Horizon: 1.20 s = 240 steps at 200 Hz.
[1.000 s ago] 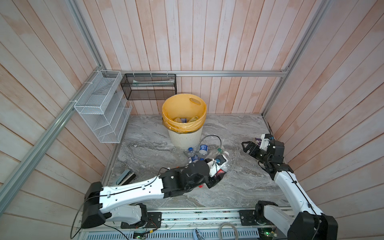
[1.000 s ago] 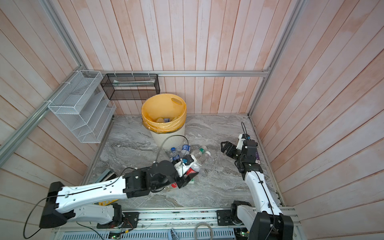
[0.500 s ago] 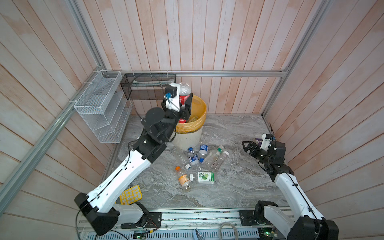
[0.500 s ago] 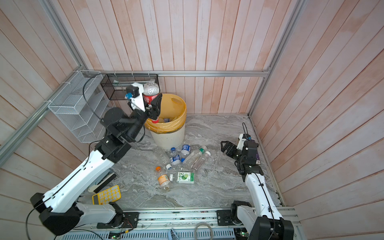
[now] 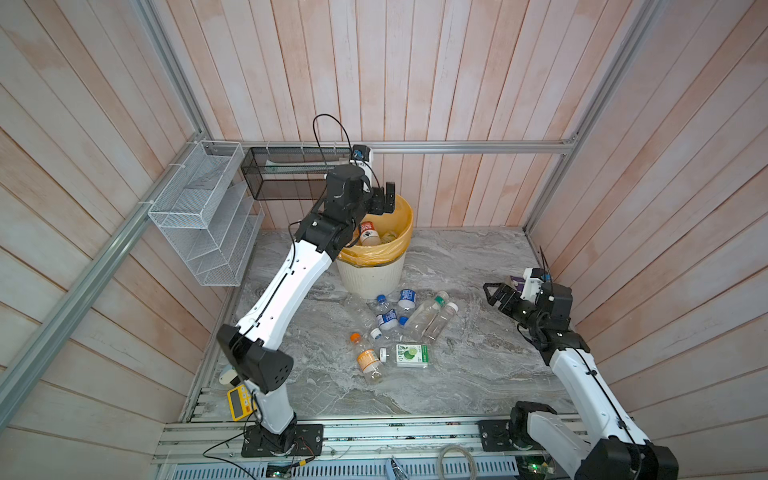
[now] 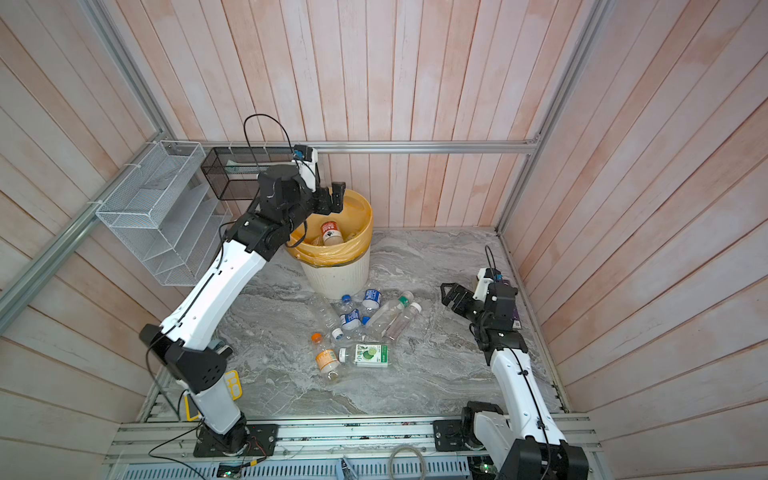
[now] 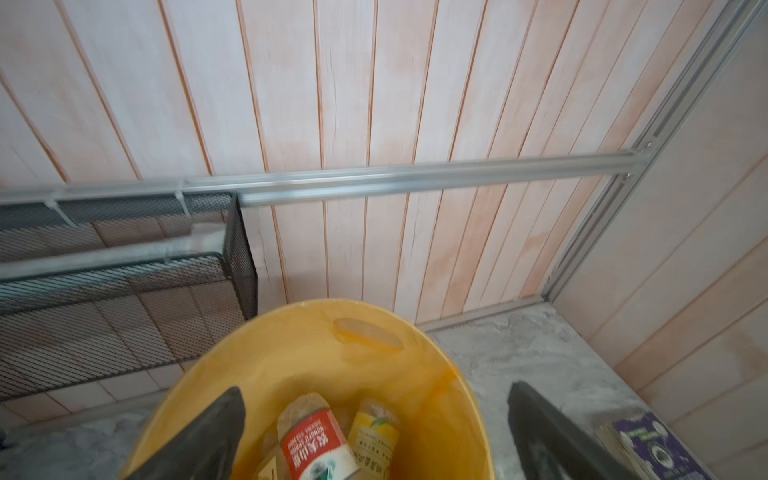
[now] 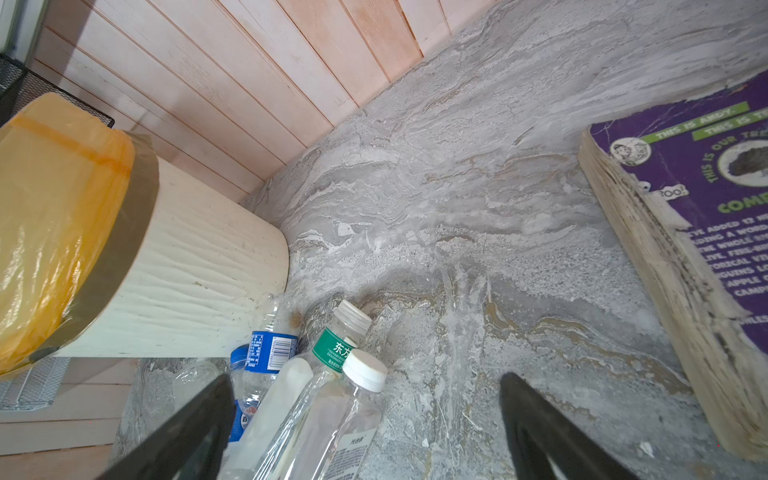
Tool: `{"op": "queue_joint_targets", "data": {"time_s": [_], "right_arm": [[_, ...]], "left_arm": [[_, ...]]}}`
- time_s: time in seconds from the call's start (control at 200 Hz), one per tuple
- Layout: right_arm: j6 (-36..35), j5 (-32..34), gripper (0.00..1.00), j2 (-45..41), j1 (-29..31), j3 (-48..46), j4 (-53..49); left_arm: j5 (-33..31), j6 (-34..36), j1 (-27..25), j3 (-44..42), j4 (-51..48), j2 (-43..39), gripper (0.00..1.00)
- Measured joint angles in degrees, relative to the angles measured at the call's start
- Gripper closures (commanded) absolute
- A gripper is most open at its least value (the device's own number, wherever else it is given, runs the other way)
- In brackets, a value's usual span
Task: Throw the plastic bottles in the bin
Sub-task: 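Release the bottle into the bin and withdraw the left gripper, then lower the left gripper onto the orange-capped bottle and grasp it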
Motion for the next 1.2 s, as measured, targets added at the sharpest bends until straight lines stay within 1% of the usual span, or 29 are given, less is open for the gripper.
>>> {"op": "queue_joint_targets", "data": {"time_s": [0.05,0.125,0.215,0.28,0.39,0.525,0.61,0.69,0.79,0.945,1.04,1.11,1.2], "right_arm": [[0.0,-0.11,0.01,0.35,0.0,-0.02,-0.02],[0.02,-0.48,0.01,1.11,0.0,-0.02,-0.04],[0.02,-0.81,0.01,1.77,0.0,-0.02,-0.07],[0.02,-0.83,0.01,1.9,0.02,-0.02,-0.04],[0.02,-0.85,0.01,2.64,0.2,-0.02,0.07],[0.55,-0.85,0.01,4.81,0.85,-0.02,0.48],[1.11,-0.85,0.01,6.14,1.36,-0.02,0.85],[1.49,-0.83,0.02,6.93,1.86,-0.02,1.29],[1.57,-0.81,0.02,7.28,2.38,-0.02,1.73],[1.79,-0.79,0.02,7.45,2.8,-0.02,1.84],[1.77,-0.66,0.01,7.45,2.82,-0.02,1.86],[1.75,-0.35,0.01,7.45,2.82,-0.02,1.84],[1.75,-0.13,0.01,7.45,2.82,-0.02,1.81]], "left_arm": [[-1.62,0.9,-2.38,-6.84,2.97,-6.32,0.0],[-3.32,0.9,-5.07,-14.19,6.01,-14.08,0.0],[-7.1,-1.68,-6.45,-24.04,9.01,-22.99,0.0],[-10.62,-5.09,-7.54,-32.24,9.27,-29.09,0.0],[-14.91,-14.97,-10.14,-45.57,5.25,-37.2,0.0],[-16.15,-30.25,-12.44,-58.69,-3.91,-42.93,0.0],[-15.87,-39.32,-15.17,-64.43,-8.52,-43.69,0.0],[-14.95,-46.82,-18.23,-69.02,-10.58,-43.19,0.0],[-12.5,-52.96,-20.65,-72.72,-10.47,-40.74,0.0],[-7.96,-57.2,-21.33,-73.2,-7.93,-31.69,0.0],[-6.23,-58.4,-21.51,-72.98,-6.86,-26.84,0.05],[-5.29,-58.99,-21.51,-72.98,-6.27,-25.11,0.09],[-4.31,-59.54,-21.51,-72.98,-5.29,-24.5,0.1]]}}
